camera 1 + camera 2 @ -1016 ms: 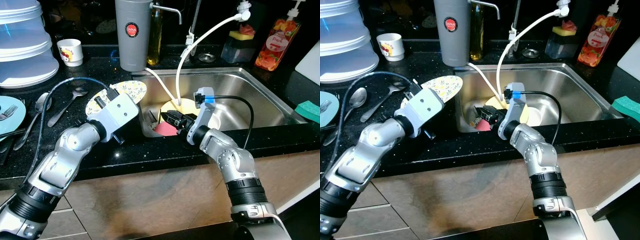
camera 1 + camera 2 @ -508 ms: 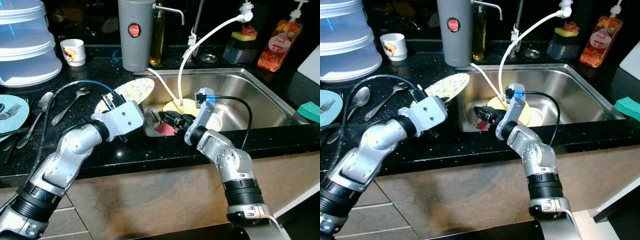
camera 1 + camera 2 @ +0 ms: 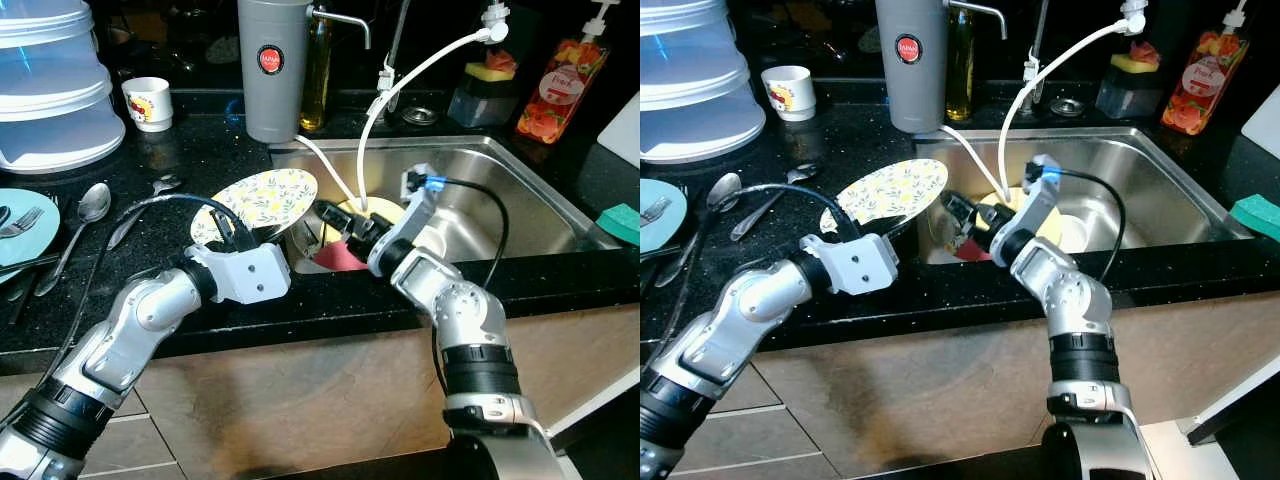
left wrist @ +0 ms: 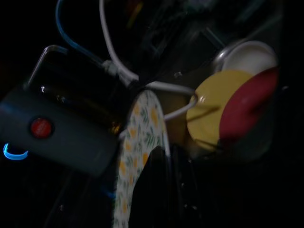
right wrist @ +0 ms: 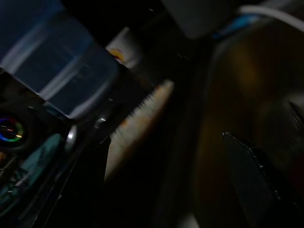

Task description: Kitchen organization

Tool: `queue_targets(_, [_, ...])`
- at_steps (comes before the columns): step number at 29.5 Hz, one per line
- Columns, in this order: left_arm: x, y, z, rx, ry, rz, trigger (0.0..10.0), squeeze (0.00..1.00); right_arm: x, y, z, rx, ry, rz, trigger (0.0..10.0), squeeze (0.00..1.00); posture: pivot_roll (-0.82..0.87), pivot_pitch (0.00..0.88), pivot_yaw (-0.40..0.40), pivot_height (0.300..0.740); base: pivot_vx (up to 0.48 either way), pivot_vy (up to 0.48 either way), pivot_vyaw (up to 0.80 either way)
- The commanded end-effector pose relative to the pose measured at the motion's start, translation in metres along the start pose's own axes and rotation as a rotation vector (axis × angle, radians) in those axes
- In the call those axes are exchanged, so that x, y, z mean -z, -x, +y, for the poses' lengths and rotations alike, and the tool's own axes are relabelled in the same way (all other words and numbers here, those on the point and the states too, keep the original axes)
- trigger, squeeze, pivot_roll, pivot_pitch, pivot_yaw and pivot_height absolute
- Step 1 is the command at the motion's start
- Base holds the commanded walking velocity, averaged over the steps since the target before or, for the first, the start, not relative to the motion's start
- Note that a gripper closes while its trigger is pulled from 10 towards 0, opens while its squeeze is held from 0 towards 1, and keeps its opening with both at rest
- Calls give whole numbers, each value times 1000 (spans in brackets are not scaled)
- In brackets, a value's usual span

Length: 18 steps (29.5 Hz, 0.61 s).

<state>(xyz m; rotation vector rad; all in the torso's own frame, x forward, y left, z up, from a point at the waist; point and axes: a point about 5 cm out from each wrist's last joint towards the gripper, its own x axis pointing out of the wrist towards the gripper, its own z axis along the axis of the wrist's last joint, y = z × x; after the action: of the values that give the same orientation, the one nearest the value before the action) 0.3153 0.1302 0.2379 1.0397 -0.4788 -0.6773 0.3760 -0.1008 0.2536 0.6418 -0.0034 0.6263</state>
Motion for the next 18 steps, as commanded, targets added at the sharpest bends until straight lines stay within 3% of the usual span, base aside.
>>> queue_targets(1, [6,1,-19,84,1,17,0,0,1,-4,5,-22,-9,21,10000,0,110,104,-36,740,0,0,0])
queue_targets(7, [7,1,-18,66,-19,13,0,0,-5,-7,5,-13,-61,-2,10000,0,108,93,-41,740,0,0,0])
queue_targets(12, [7,-1,-18,56,-41,5,0,0,7,-12,6,5,30,121,10000,0,105,86,-43,740,0,0,0])
queue_targets(18, [11,1,-19,58,-62,13,0,0,7,-13,-3,70,22,139,10000,0,102,90,-47,740,0,0,0])
